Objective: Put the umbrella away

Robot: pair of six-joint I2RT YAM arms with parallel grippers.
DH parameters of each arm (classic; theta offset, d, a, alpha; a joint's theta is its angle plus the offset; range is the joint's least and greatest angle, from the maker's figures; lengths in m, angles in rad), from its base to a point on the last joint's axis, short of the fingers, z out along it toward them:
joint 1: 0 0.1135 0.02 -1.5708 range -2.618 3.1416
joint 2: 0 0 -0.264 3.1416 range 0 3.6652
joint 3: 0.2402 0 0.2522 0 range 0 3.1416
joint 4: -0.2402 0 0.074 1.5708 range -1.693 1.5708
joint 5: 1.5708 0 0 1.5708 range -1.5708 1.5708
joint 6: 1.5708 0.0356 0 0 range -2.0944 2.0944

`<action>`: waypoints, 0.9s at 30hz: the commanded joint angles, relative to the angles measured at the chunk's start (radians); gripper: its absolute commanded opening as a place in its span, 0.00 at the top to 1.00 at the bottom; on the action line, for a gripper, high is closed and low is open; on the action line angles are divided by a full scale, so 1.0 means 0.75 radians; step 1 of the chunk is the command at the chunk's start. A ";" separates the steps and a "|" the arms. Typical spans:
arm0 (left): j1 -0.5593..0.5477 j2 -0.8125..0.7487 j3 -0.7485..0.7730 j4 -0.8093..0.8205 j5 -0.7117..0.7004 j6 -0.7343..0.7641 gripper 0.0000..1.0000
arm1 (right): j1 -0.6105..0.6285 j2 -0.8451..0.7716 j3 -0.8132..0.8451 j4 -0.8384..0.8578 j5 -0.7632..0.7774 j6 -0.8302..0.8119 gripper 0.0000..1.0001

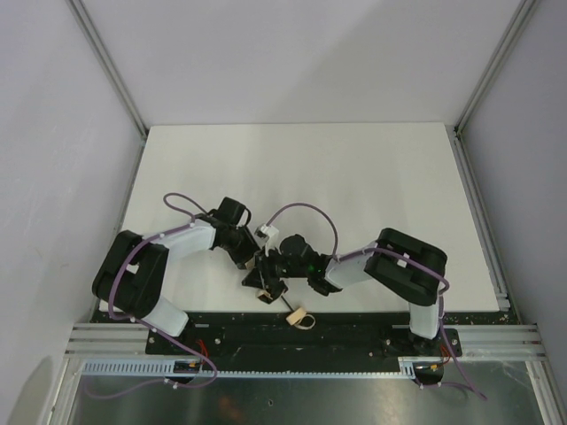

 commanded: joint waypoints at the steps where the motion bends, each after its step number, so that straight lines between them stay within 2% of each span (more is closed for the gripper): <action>1: 0.010 -0.054 0.035 -0.100 0.099 0.014 1.00 | -0.014 0.162 -0.013 -0.190 0.051 -0.015 0.81; 2: 0.012 -0.053 0.037 -0.100 0.104 0.012 1.00 | -0.012 0.178 -0.012 -0.163 0.043 -0.005 0.85; 6: 0.026 -0.072 0.038 -0.100 0.151 -0.019 1.00 | 0.012 0.240 0.021 -0.180 0.150 0.001 0.84; 9: 0.036 -0.107 0.041 -0.101 0.172 -0.064 1.00 | 0.050 0.248 0.036 -0.300 0.440 -0.005 0.96; 13: 0.059 -0.119 0.051 -0.115 0.203 -0.096 1.00 | 0.126 0.203 0.042 -0.439 0.846 -0.087 1.00; 16: 0.088 -0.064 0.085 -0.171 0.229 -0.038 1.00 | 0.201 0.175 0.065 -0.479 1.015 -0.266 1.00; 21: 0.106 0.059 0.213 -0.385 0.200 0.129 1.00 | 0.335 0.145 0.087 -0.490 1.288 -0.641 1.00; 25: 0.109 0.066 0.261 -0.442 0.182 0.167 1.00 | 0.411 0.177 0.084 -0.393 1.487 -0.926 1.00; 27: 0.107 0.071 0.258 -0.445 0.194 0.177 1.00 | 0.434 0.237 0.067 -0.252 1.599 -1.068 1.00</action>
